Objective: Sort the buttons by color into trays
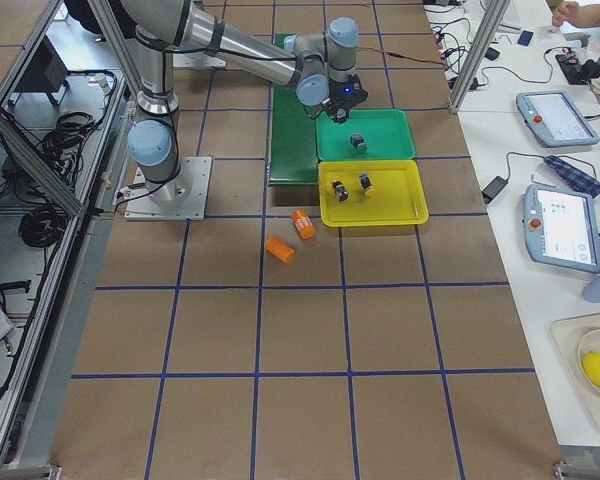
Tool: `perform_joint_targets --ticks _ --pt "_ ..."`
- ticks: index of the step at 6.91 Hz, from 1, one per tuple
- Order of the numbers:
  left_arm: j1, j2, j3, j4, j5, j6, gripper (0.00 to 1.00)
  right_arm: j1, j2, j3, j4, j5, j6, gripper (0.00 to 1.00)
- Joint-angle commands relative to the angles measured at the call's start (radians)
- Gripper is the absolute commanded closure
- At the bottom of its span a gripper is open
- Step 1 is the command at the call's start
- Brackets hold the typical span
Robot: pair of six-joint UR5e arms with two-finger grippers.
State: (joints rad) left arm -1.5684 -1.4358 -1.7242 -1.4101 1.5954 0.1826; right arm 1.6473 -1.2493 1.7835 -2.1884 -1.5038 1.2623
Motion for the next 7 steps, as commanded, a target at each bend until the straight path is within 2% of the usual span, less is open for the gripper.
perform_joint_targets --ticks 1,4,6,7 --pt "-0.001 0.000 0.000 0.000 0.000 0.000 0.00 -0.007 0.109 -0.032 -0.080 0.000 -0.006 0.01" --pt "-0.001 0.002 0.000 -0.001 0.001 0.000 0.00 -0.017 0.058 -0.042 -0.059 -0.007 -0.023 0.00" --pt "-0.002 0.002 0.000 -0.001 0.000 0.000 0.00 -0.043 -0.120 -0.038 0.196 -0.016 -0.208 0.00" --pt "-0.002 0.003 0.000 -0.001 0.000 -0.002 0.00 -0.073 -0.215 -0.036 0.284 -0.004 -0.280 0.00"
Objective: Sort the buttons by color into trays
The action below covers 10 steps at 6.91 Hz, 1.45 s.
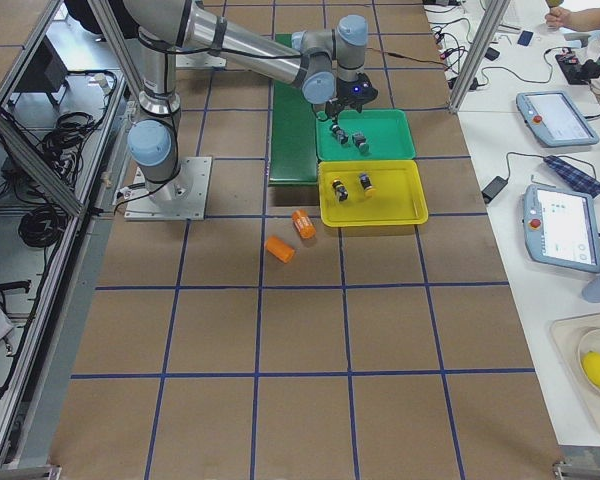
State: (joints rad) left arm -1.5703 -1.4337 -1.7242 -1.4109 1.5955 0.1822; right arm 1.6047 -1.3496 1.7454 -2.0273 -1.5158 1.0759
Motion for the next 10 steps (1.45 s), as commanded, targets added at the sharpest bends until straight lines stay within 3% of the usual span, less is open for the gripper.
perform_joint_targets --ticks 1,3,4,8,10 --pt "-0.001 0.003 -0.002 0.000 0.001 -0.001 0.00 -0.038 -0.202 -0.007 0.266 -0.009 -0.348 0.00" --pt "0.000 0.004 -0.008 0.000 0.001 -0.001 0.00 -0.052 -0.362 -0.007 0.460 -0.108 -0.757 0.00" --pt "0.001 0.007 -0.011 0.000 0.003 -0.001 0.00 -0.061 -0.400 -0.006 0.463 -0.128 -0.932 0.00" --pt "0.001 0.007 -0.011 0.000 0.003 0.000 0.00 -0.061 -0.407 0.009 0.455 0.058 -0.965 0.00" --pt "0.001 0.009 -0.011 0.000 0.003 0.000 0.00 -0.061 -0.408 0.013 0.513 -0.077 -1.014 0.00"
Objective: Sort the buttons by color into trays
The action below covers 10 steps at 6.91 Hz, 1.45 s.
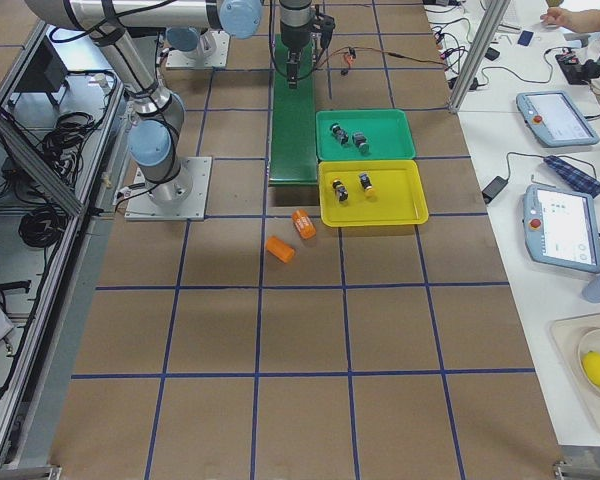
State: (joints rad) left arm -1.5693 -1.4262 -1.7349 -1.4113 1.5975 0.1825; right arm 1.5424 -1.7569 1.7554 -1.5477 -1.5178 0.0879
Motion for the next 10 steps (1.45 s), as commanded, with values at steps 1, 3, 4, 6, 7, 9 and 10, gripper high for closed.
perform_joint_targets --ticks 1,3,4,6,7,9,10 --pt "0.000 0.001 0.000 0.000 -0.001 0.000 0.00 0.001 0.003 0.001 0.037 -0.068 -0.023 0.00" --pt "0.000 0.001 0.000 0.002 -0.001 0.000 0.00 -0.002 0.040 -0.019 0.021 -0.055 -0.022 0.00" --pt "0.000 0.001 0.000 0.000 -0.001 0.000 0.00 -0.002 0.056 -0.031 0.021 -0.056 -0.022 0.00" --pt "0.000 0.001 0.000 0.000 0.001 0.000 0.00 -0.002 0.059 -0.043 0.023 -0.054 -0.023 0.00" --pt "0.000 0.001 0.000 0.002 0.001 0.000 0.00 -0.002 0.057 -0.034 0.023 -0.056 -0.025 0.00" --pt "0.000 0.001 0.000 0.000 0.001 0.000 0.00 -0.002 0.057 -0.033 0.023 -0.055 -0.023 0.00" --pt "0.000 0.001 0.000 0.000 0.001 0.000 0.00 -0.002 0.057 -0.033 0.026 -0.056 -0.023 0.00"
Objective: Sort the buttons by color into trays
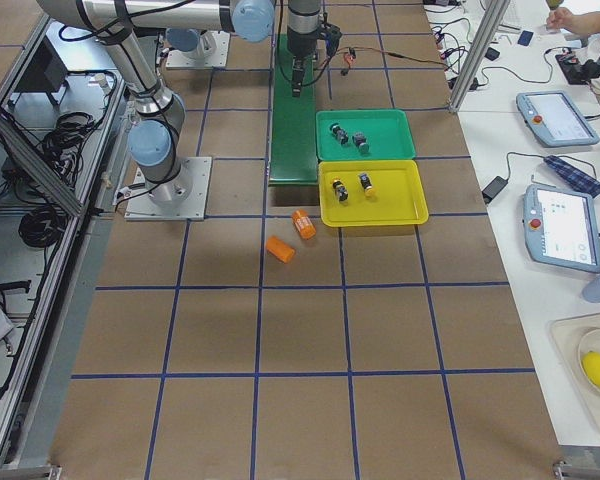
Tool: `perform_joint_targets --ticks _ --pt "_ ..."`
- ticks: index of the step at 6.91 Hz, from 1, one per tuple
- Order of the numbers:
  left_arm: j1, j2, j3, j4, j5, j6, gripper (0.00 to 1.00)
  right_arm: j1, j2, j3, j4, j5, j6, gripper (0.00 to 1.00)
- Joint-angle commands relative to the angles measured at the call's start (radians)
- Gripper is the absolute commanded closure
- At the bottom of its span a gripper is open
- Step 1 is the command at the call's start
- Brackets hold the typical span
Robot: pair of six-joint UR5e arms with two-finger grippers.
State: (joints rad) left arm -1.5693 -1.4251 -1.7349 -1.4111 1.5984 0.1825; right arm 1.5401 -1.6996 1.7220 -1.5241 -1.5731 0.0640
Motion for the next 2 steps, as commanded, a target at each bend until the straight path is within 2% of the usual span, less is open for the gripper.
perform_joint_targets --ticks 1,2 --pt "0.000 -0.002 0.000 0.001 0.000 0.000 0.00 0.000 0.000 0.001 0.002 -0.002 -0.001 0.00" --pt "0.000 -0.002 0.000 0.000 0.000 0.000 0.00 0.000 -0.002 0.002 0.004 -0.002 -0.001 0.00"
